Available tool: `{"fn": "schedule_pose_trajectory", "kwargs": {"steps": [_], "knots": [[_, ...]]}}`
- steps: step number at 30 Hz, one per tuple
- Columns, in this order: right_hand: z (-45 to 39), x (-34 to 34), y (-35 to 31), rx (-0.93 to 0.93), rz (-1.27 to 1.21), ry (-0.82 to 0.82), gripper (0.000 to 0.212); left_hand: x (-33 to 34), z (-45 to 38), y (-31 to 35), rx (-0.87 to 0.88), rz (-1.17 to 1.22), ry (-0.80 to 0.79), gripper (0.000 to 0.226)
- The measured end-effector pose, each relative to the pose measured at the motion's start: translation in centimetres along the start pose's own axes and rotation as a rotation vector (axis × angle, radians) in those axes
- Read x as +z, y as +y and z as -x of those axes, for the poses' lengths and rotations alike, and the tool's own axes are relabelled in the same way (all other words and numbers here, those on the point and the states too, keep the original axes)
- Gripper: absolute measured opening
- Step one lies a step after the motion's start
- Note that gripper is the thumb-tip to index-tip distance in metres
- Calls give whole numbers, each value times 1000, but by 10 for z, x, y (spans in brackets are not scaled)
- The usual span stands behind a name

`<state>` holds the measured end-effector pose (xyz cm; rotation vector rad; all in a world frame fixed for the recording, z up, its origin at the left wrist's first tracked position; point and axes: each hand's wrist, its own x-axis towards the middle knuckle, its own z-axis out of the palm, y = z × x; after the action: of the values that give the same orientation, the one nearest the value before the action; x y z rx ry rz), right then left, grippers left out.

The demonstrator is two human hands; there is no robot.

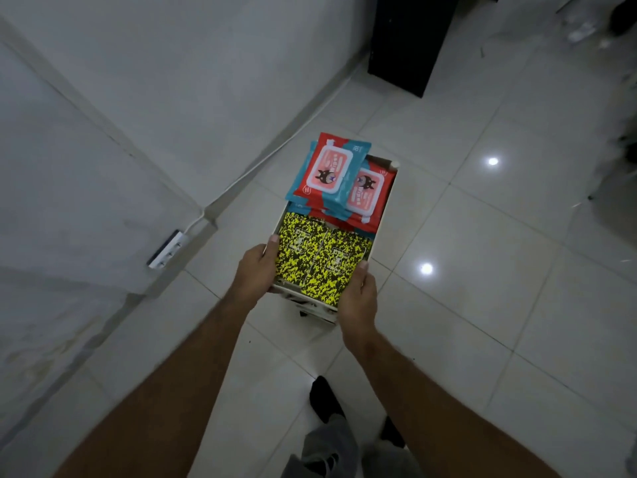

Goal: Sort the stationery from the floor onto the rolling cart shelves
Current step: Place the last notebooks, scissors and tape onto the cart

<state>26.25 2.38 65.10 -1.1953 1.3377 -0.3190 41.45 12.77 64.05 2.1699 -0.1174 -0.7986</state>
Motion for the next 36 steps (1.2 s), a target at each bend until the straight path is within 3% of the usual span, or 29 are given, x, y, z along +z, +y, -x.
{"fn": "schedule_pose_trajectory", "kwargs": {"steps": [6,10,15,23,28,36], "knots": [[-6,-3,4,-57,68,-2,54,8,10,5,-1,78,4,63],[-11,-7,-2,-70,87,-11,58,13,11,8,-6,112,23,67],[-29,-20,-20,-82,106,-57,37,24,7,18,-11,96,52,72],[-77,-27,-39,-119,157,-99,53,45,-16,39,-21,70,141,81],[-89,-22,-52,-124,165,-138,58,41,-18,71,-57,62,200,62],[-85,-25,-44,-122,135,-158,51,45,-10,69,-82,74,199,57]]}}
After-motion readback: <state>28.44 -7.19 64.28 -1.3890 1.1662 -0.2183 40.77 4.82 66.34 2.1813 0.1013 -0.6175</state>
